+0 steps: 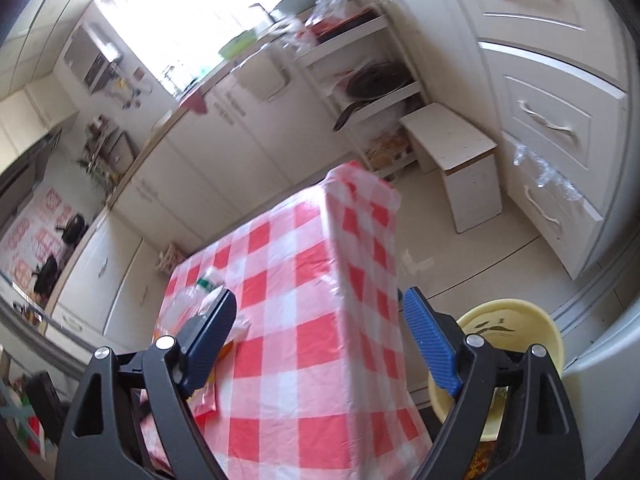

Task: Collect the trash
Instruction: 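Carry the bag and orange to the yellow bin and open both tools, then move both tools back over the table toward the orange peel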

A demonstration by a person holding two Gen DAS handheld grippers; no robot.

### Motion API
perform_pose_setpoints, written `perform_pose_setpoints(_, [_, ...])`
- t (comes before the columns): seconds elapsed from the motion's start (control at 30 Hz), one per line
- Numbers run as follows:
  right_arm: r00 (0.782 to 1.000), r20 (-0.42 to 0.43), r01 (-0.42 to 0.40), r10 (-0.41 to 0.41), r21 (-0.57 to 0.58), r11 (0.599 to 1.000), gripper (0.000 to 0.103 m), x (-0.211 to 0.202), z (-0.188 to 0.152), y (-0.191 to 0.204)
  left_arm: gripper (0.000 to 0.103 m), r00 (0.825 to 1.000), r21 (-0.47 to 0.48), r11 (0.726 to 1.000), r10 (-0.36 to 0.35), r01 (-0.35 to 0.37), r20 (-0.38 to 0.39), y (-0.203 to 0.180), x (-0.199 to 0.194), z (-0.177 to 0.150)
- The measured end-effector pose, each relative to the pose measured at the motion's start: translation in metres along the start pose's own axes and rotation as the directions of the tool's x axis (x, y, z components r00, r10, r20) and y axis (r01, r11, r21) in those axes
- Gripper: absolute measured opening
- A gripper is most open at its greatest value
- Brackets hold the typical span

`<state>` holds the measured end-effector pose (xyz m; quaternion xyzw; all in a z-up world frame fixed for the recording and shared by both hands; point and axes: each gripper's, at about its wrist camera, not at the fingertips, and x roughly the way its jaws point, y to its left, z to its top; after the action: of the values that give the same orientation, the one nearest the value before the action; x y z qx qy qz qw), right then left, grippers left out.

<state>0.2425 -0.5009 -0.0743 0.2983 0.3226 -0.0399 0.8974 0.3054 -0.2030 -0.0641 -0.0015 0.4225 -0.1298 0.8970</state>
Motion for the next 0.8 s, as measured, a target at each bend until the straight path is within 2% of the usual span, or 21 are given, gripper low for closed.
perform_pose_setpoints(0.1, [0.999, -0.047, -0.024, 0.021, -0.071, 0.997, 0.082, 0.016, -0.01, 0.027, 0.081, 0.999, -0.142, 0.988, 0.052, -0.052, -0.001, 0.068, -0.001, 0.014])
perform_pose_setpoints(0.17, [0.996, -0.088, -0.045, 0.035, -0.107, 0.993, 0.082, 0.03, -0.018, 0.044, 0.081, 0.998, -0.276, 0.959, 0.068, -0.062, 0.015, 0.115, -0.003, 0.018])
perform_pose_setpoints(0.3, [0.983, -0.162, -0.106, 0.084, -0.129, 0.986, 0.082, 0.057, -0.034, 0.073, 0.081, 0.992, -0.414, 0.904, 0.124, -0.109, 0.009, 0.173, 0.004, 0.003])
perform_pose_setpoints(0.37, [0.975, -0.197, -0.135, 0.103, -0.157, 0.978, 0.082, 0.069, -0.041, 0.09, 0.081, 0.994, -0.468, 0.877, 0.108, -0.111, -0.034, 0.185, 0.015, -0.005])
perform_pose_setpoints(0.4, [0.972, -0.207, -0.144, 0.107, -0.17, 0.975, 0.082, 0.073, -0.045, 0.098, 0.081, 0.997, -0.498, 0.864, 0.067, -0.08, -0.044, 0.192, 0.019, -0.007])
perform_pose_setpoints(0.47, [0.964, -0.233, -0.172, 0.127, -0.186, 0.967, 0.082, 0.081, -0.053, 0.114, 0.081, 0.998, -0.495, 0.866, 0.058, -0.07, -0.04, 0.192, 0.02, -0.009])
perform_pose_setpoints(0.6, [0.956, -0.258, -0.198, 0.139, -0.221, 0.955, 0.082, 0.093, -0.061, 0.141, 0.084, 0.997, -0.452, 0.889, 0.066, -0.076, -0.038, 0.186, 0.019, -0.008])
perform_pose_setpoints(0.73, [0.951, -0.282, -0.199, 0.126, -0.247, 0.948, 0.082, 0.104, -0.069, 0.155, 0.085, 0.996, -0.455, 0.889, 0.021, -0.061, -0.092, 0.185, 0.025, -0.017])
perform_pose_setpoints(0.8, [0.949, -0.294, -0.196, 0.117, -0.255, 0.947, 0.082, 0.108, -0.072, 0.157, 0.085, 0.993, -0.441, 0.894, 0.028, -0.078, -0.117, 0.183, 0.028, -0.021])
